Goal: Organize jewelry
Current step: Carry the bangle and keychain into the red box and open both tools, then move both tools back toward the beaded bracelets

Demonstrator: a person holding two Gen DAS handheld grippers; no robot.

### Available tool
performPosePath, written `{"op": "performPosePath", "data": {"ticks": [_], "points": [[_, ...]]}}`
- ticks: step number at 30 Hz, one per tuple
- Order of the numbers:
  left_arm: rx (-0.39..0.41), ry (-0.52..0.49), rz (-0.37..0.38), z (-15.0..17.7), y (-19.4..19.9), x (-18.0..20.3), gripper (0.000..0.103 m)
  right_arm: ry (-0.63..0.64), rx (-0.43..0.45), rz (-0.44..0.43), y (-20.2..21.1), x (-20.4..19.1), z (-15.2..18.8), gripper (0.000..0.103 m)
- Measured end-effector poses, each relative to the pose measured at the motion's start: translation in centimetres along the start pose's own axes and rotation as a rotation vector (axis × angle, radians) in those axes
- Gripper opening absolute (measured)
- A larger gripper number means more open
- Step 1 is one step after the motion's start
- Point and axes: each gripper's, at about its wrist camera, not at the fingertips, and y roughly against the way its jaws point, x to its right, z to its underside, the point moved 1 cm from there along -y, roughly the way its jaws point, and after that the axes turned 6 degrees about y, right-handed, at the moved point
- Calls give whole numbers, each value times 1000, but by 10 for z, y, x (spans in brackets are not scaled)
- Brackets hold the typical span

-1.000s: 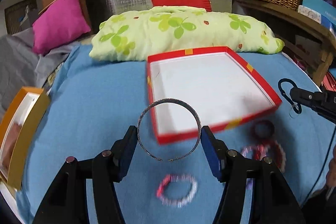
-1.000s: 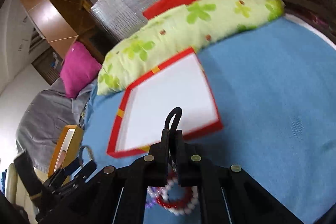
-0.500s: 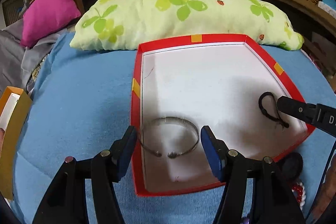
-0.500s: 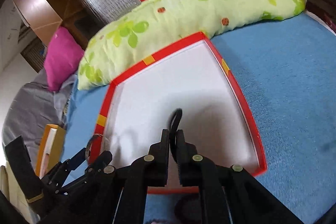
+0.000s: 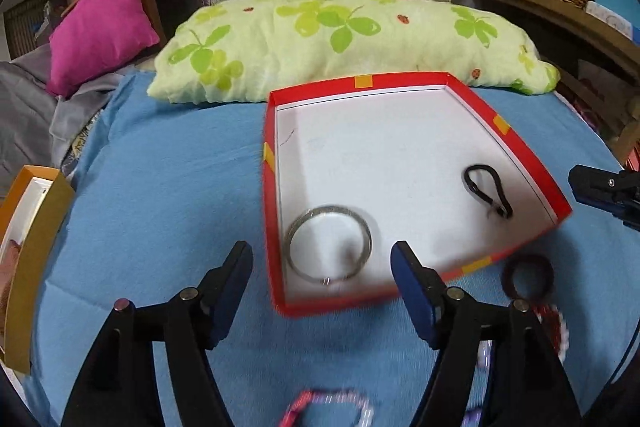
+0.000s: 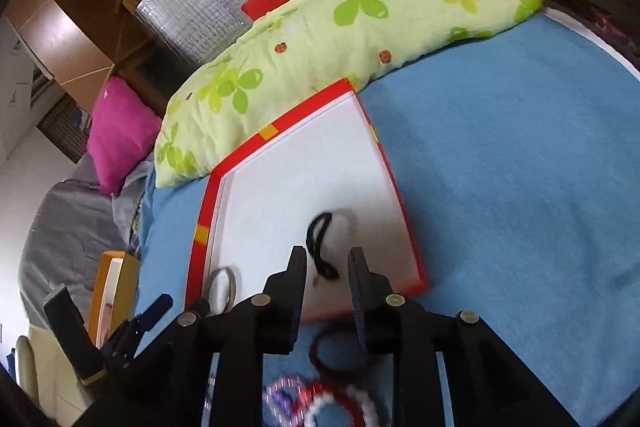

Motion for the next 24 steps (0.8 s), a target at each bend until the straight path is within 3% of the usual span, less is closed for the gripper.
{"op": "performPosePath", "data": {"ticks": [9, 17, 24], "points": [[14, -100, -13, 44, 38, -7, 74, 24, -42, 19, 35, 18, 31, 28], [-31, -38, 2, 76, 57, -24, 75, 8, -114, -15, 47, 22, 75, 29], [-52, -24, 12, 81, 55, -22, 75, 70, -152, -6, 30, 6, 88, 29]]}}
